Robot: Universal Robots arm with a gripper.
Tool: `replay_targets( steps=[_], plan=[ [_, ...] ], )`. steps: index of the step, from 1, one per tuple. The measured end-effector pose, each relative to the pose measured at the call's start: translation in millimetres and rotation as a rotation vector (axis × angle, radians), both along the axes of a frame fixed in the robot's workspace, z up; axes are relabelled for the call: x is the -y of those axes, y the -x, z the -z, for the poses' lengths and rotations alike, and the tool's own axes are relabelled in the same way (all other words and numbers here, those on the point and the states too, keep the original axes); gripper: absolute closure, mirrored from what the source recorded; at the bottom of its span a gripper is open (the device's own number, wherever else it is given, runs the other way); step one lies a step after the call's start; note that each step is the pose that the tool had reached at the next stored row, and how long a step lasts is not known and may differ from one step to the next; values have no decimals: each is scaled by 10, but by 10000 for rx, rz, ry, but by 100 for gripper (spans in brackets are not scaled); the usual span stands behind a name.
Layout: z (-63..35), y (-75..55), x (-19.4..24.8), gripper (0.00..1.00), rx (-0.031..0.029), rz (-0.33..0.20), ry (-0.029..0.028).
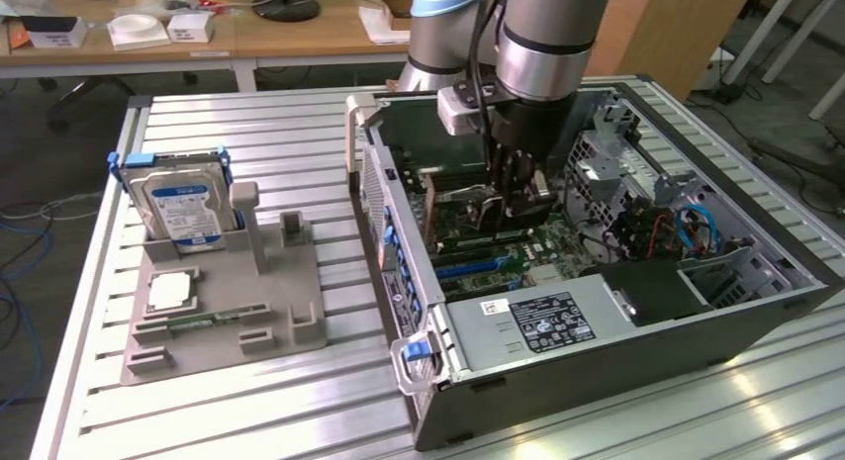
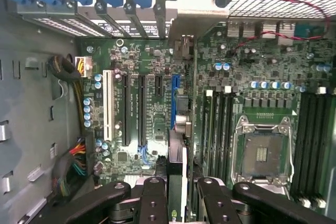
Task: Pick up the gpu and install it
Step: 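Insert the gpu into the slot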
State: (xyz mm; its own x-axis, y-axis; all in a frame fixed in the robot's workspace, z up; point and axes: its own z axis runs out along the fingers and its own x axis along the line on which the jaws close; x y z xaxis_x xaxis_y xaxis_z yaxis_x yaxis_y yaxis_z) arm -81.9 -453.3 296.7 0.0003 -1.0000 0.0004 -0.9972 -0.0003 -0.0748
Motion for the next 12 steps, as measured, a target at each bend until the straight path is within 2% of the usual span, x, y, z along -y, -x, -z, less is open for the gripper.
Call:
replay_targets(
  steps=[5,12],
  plan=[
    [91,1,35,73,0,-14,0],
    [219,49,38,73,1,-18,0]
  ],
)
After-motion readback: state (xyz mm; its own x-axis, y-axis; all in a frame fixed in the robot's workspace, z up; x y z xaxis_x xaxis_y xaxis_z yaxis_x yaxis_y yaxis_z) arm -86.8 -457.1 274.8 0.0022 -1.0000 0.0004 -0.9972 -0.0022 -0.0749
